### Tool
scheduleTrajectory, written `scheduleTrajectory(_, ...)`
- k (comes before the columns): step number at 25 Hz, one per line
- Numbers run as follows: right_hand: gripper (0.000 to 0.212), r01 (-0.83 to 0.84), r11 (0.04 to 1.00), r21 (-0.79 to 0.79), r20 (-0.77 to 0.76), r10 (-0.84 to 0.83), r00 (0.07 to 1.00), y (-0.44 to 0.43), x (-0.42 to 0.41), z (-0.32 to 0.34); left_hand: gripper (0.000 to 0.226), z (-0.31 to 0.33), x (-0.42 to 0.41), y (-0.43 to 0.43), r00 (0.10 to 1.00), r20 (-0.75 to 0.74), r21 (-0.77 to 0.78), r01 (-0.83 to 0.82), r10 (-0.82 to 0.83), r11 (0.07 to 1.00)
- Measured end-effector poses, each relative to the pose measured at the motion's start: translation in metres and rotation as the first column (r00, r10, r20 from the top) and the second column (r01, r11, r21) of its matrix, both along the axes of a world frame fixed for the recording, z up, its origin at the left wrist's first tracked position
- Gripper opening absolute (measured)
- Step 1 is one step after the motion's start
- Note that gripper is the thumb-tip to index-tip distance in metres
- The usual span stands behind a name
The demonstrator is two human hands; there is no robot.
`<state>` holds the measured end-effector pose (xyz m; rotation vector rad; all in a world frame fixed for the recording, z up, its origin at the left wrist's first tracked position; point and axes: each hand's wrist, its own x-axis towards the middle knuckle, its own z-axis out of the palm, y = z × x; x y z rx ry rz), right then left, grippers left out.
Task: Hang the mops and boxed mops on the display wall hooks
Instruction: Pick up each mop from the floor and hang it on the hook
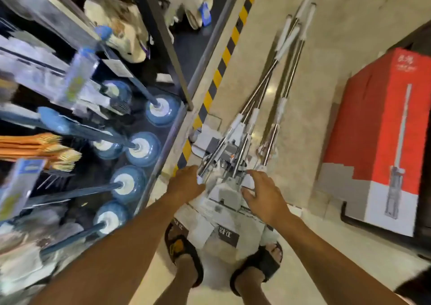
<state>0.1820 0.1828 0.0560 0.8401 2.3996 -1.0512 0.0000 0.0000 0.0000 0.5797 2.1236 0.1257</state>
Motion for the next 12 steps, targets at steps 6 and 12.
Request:
scheduleTrajectory(6, 0.061, 0.197, 0.968, -0.153, 0.02, -0.197, 0.98, 0.007, -0.019, -0.098, 0.089, -0.135, -0.032, 0.043, 1.0, -0.006, -0.031, -0.024, 0.023, 0.999)
scheduleTrajectory(12, 0.054, 0.362, 0.904, -0.228, -0.014, -0.375, 0.927, 0.003, -0.032, -0.165, 0.06, -0.226, -0.045, 0.05, 0.965, 0.207, -0.077, -0.149, 0.162, 0.986)
